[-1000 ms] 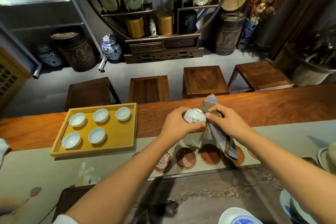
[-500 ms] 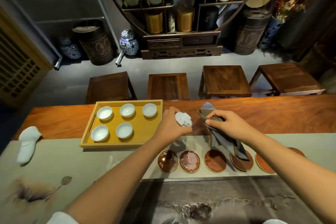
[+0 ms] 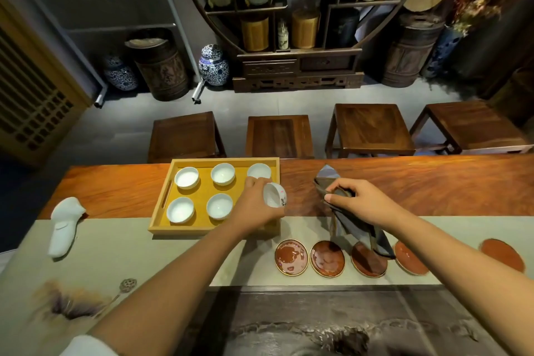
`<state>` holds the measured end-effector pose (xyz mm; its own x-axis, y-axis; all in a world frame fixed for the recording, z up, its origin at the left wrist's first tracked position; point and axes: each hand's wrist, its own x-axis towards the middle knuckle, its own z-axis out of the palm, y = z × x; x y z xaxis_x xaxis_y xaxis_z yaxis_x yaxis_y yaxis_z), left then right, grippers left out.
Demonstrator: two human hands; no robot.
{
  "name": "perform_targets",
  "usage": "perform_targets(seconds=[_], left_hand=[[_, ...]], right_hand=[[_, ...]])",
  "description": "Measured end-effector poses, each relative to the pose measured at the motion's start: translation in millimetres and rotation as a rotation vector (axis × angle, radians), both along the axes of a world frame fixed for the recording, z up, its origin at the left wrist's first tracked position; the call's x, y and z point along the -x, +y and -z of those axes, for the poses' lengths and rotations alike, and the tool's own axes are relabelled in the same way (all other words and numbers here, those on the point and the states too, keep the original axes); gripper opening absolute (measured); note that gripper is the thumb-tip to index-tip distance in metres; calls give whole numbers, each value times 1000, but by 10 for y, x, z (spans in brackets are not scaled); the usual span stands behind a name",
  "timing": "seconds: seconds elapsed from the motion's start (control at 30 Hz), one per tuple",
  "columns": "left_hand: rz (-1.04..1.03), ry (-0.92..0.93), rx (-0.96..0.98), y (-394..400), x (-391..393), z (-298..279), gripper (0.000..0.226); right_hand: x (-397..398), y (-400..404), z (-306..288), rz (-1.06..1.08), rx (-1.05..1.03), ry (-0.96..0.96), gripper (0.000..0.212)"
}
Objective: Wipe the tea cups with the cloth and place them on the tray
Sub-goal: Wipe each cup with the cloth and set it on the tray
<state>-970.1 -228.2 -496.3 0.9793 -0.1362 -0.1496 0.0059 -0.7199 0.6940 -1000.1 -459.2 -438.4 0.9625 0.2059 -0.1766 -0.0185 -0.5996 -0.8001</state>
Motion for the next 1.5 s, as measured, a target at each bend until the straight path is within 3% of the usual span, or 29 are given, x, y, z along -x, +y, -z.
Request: perform_targets(seconds=[0.17,0.37,0.63,1.5], left_hand=[[-3,2,-135,210,-66,94,86],[4,11,-243,324,-145,207,75],[95,-7,-341,325,-216,345,78],[156,33,-419,312,-315,508,83]], right_hand=[[-10,51,33,9,-6,14,6],[-42,62,76,35,2,27,6],[-76,34,112,60,6,45,7],[-185,21,202,83,3,83,7]])
